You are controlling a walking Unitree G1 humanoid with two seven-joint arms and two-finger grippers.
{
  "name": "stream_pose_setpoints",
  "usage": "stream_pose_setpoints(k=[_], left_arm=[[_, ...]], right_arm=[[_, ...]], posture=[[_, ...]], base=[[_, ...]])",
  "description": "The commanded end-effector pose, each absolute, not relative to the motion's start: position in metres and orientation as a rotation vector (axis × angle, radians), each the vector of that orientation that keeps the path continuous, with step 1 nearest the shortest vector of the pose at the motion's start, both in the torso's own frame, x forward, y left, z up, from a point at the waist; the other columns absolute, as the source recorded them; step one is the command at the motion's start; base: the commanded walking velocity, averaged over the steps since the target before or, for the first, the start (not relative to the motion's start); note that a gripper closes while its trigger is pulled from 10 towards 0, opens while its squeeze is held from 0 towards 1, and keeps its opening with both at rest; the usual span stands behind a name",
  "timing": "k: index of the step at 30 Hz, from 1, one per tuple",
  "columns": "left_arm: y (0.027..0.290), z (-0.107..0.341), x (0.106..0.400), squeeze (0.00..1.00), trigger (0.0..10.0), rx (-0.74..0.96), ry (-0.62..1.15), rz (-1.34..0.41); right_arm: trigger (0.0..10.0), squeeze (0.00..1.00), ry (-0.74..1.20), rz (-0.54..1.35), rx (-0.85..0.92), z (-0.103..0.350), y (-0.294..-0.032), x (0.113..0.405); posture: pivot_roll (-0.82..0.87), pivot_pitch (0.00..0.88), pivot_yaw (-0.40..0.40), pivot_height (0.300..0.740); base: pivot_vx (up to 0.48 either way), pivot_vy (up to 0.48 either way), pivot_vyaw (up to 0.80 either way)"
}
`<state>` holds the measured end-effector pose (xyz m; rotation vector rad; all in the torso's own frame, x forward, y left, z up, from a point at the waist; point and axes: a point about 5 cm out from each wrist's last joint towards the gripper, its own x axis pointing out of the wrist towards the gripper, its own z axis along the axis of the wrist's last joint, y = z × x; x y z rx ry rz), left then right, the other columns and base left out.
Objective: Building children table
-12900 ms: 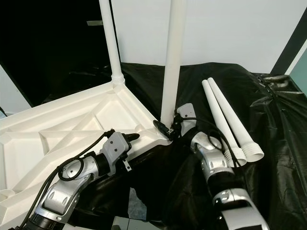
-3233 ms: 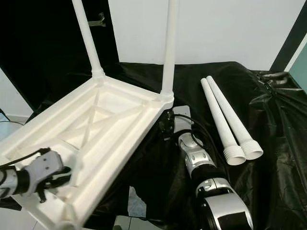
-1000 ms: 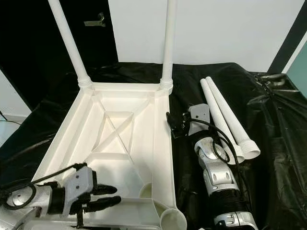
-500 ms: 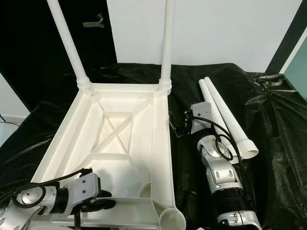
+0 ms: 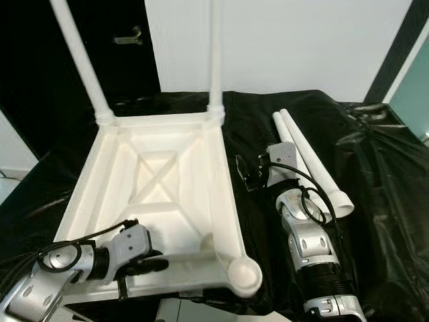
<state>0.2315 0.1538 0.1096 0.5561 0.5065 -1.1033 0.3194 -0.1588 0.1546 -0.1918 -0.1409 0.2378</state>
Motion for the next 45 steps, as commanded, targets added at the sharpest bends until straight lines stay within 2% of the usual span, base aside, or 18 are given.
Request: stream_pose_setpoints(k=[1,2,4,5,6,8,14,15,23,24,26,27,36,45], left_arm=[[0.188,0.109,0.256,0.00,1.8,0.669,0.459,-0.610],[0.191,0.109,0.263,0.00,3.3,0.653,0.467,-0.556],[0.192,0.109,0.265,0.00,3.3,0.642,0.469,-0.537],[0.193,0.110,0.268,0.00,4.4,0.638,0.472,-0.512],[0.194,0.111,0.272,0.00,8.0,0.647,0.464,-0.491],[0.193,0.112,0.279,0.00,10.0,0.652,0.449,-0.456],[0.191,0.111,0.284,0.00,10.0,0.659,0.449,-0.453],[0.191,0.110,0.281,1.00,10.0,0.616,0.473,-0.498],[0.181,0.123,0.273,1.00,10.0,0.584,0.408,-0.658],[0.176,0.129,0.269,0.81,10.0,0.543,0.374,-0.712],[0.176,0.129,0.269,0.81,10.0,0.543,0.374,-0.712],[0.163,0.143,0.262,0.00,10.0,0.459,0.270,-0.823],[0.142,0.174,0.255,0.00,10.0,0.257,0.101,-0.953],[0.137,0.180,0.259,0.00,10.0,0.280,0.067,-0.955]], right_arm=[[10.0,0.00,-0.133,0.230,-0.182,0.154,-0.158,0.320],[10.0,0.00,-0.136,0.229,-0.182,0.155,-0.158,0.321],[10.0,0.00,-0.137,0.229,-0.182,0.155,-0.158,0.321],[10.0,0.00,-0.138,0.224,-0.183,0.156,-0.159,0.321],[10.0,0.00,-0.138,0.222,-0.182,0.156,-0.160,0.322],[10.0,0.00,-0.135,0.213,-0.182,0.155,-0.161,0.322],[10.0,0.00,-0.123,0.183,-0.183,0.154,-0.165,0.322],[10.0,0.00,-0.105,0.131,-0.178,0.153,-0.171,0.322],[10.0,0.00,-0.058,0.023,-0.162,0.148,-0.184,0.318],[10.0,0.00,-0.053,0.001,-0.163,0.148,-0.187,0.316],[10.0,0.00,-0.053,0.001,-0.163,0.148,-0.187,0.316],[10.0,0.00,-0.033,-0.065,-0.161,0.147,-0.197,0.314],[10.0,0.00,0.060,-0.180,-0.064,0.142,-0.213,0.307],[10.0,0.00,0.199,-0.256,0.017,0.136,-0.227,0.308]], posture=[[0.10,0.000,-0.002,0.740],[0.10,0.000,-0.001,0.740],[0.10,0.000,-0.001,0.740],[0.10,0.000,0.001,0.740],[0.10,0.000,0.001,0.740],[0.10,0.000,0.003,0.740],[0.09,0.000,0.012,0.740],[0.09,0.000,0.013,0.740],[0.09,0.000,0.012,0.740],[0.09,0.000,0.011,0.740],[0.09,0.000,0.011,0.740],[0.08,0.000,0.007,0.740],[0.07,0.000,-0.007,0.740],[0.07,0.000,-0.008,0.740]], base=[[0.000,0.000,0.00],[0.000,0.000,0.00],[0.000,0.000,0.00],[0.000,0.000,0.00],[0.000,0.000,0.00],[0.000,0.000,0.00],[0.000,0.000,0.00],[0.000,0.000,0.00],[0.000,0.000,0.00],[0.000,0.000,0.00],[0.000,0.000,0.00],[0.000,0.000,0.00],[0.000,0.000,0.00],[0.000,0.000,0.00]])
